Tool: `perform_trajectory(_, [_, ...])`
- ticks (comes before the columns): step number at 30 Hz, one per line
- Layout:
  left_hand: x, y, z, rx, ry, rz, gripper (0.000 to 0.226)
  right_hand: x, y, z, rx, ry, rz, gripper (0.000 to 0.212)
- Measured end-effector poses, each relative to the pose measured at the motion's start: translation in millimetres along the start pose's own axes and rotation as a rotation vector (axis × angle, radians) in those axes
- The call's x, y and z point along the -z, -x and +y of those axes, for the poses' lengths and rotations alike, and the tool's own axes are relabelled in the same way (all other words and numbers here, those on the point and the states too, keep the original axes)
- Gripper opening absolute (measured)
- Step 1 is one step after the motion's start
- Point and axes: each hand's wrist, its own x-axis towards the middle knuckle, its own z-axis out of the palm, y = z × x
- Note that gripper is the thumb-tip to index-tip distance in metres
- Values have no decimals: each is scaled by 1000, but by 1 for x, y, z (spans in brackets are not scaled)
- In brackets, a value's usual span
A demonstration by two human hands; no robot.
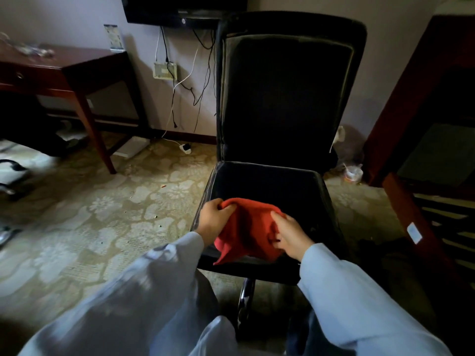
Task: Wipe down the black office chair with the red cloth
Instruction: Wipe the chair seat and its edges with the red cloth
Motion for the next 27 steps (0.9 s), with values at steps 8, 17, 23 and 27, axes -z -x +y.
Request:
perform_trajectory(8, [-23, 17, -15, -158, -44, -269, 71, -34, 8, -3, -132, -460, -281, 56])
perform_trajectory(17, [-31, 2, -47, 308, 882, -172, 32, -44, -9, -6, -71, -151, -365, 41])
perform_trajectory(23, [-18, -32, -72, 493, 863, 92, 34, -53, -49, 10, 128, 364, -76, 21])
perform_trajectory(27, [-8, -48, -76, 337, 629, 172, 23, -63, -84, 35, 223, 874, -120, 31])
